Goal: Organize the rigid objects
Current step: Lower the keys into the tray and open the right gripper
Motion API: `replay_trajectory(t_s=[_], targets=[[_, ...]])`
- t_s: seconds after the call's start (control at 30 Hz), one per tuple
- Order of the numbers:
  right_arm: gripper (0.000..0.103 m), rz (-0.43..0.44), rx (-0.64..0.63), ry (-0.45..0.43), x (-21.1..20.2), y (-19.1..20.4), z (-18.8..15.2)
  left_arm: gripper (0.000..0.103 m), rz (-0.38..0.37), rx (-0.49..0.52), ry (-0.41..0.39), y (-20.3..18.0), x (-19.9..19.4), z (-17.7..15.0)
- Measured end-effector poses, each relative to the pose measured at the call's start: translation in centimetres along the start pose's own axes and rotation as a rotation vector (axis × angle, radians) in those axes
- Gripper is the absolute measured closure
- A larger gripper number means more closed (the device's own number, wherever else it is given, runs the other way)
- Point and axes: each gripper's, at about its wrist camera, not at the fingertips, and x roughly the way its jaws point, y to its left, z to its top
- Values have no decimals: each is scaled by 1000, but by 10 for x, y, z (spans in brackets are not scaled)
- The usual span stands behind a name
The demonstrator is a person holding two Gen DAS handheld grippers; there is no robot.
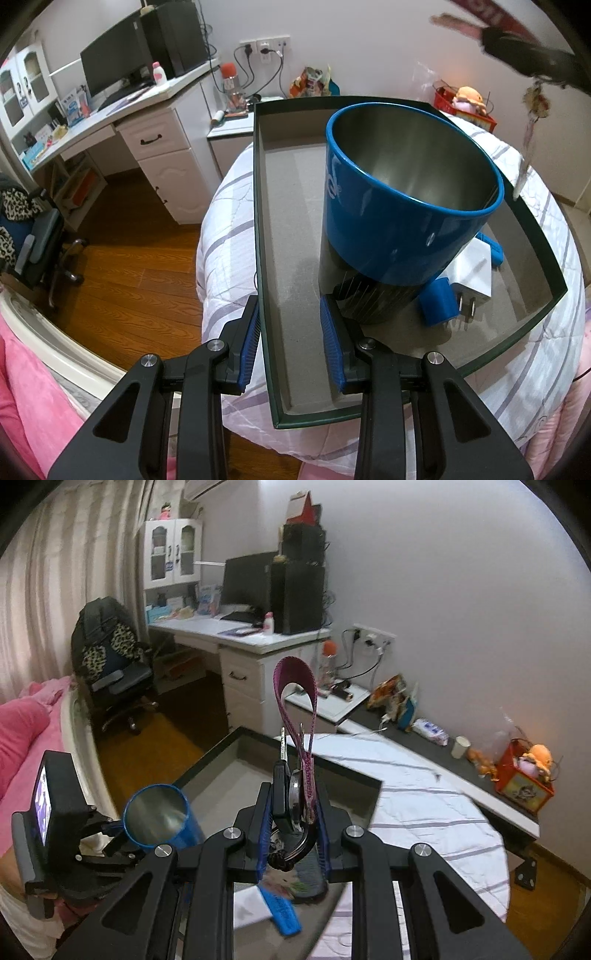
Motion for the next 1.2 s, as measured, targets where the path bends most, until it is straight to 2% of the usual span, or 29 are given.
replay_trajectory(t_s=[0.23, 0.4, 0.67, 1.0, 1.1, 1.17, 1.2], targets=[[82, 93, 2, 70, 36, 13, -1, 71, -5, 1, -5, -4, 1, 5], [82, 100, -18, 110, 61, 20, 7, 71, -7, 0, -6, -2, 0, 4], [82, 186, 1, 216, 101, 24, 4, 71, -3, 4, -3, -4, 1, 5], [81, 278, 85, 234, 103, 17, 1, 71, -1, 6, -7, -5, 0, 9], [76, 331, 116, 215, 104, 15, 1, 71, -3, 5, -7, -3, 1, 8], [63, 335, 127, 201, 102, 15, 2, 71, -4, 5, -8, -1, 0, 5], [63, 332, 126, 198, 100, 15, 2, 71, -4, 5, -8, -1, 0, 5]])
